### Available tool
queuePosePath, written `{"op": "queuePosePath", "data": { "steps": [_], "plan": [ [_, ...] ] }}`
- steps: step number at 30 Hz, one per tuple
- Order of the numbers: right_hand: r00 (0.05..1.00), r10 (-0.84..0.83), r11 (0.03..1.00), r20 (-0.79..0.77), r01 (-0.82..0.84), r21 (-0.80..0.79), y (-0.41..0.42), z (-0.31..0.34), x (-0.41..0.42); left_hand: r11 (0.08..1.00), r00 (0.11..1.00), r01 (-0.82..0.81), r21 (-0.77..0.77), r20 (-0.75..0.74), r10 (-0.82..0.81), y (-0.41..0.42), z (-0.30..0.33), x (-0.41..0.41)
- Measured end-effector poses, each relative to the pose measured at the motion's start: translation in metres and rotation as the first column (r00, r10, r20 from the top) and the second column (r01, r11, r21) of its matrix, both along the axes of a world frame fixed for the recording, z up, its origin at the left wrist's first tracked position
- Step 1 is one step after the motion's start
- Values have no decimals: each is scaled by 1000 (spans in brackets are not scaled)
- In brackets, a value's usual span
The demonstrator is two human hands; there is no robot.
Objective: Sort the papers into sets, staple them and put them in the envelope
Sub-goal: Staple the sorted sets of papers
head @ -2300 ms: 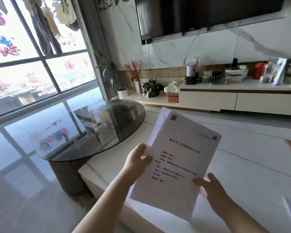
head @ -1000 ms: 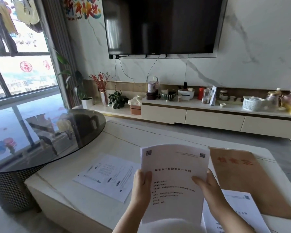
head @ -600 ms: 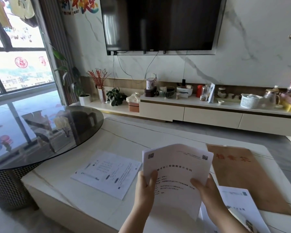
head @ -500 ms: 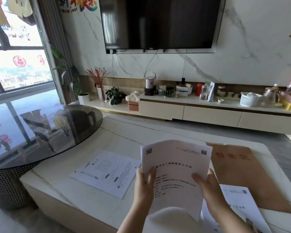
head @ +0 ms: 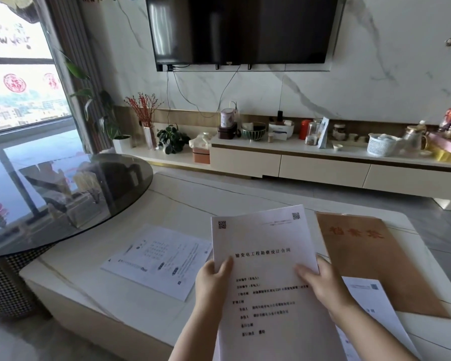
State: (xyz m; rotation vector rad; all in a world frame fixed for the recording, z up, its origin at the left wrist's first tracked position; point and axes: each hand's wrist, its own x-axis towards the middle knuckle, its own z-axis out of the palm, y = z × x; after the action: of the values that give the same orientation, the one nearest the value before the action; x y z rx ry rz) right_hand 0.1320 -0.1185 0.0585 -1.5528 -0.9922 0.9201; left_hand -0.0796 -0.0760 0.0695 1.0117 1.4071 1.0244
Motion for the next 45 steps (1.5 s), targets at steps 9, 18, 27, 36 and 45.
{"op": "queuePosePath", "data": {
  "steps": [9,18,27,36,45],
  "plan": [
    [999,-30,985,24,33,-170,-19,-30,4,986,982,36,-162,191,-4,-22,-42,4],
    [961,-111,943,254,182,-279,-24,-33,68,997,1000,10,-71,-26,-12,0,-74,17],
    [752,191,715,631,334,-614,-53,-65,94,995,997,64,-75,-48,-68,14,-85,27],
    [587,321,678,743,406,-613,-53,-67,83,992,994,107,-61,-3,-107,11,-80,28],
    [952,-92,899,291,205,-386,-20,-4,67,987,988,151,-47,-18,-152,3,-68,33]
  ]
}}
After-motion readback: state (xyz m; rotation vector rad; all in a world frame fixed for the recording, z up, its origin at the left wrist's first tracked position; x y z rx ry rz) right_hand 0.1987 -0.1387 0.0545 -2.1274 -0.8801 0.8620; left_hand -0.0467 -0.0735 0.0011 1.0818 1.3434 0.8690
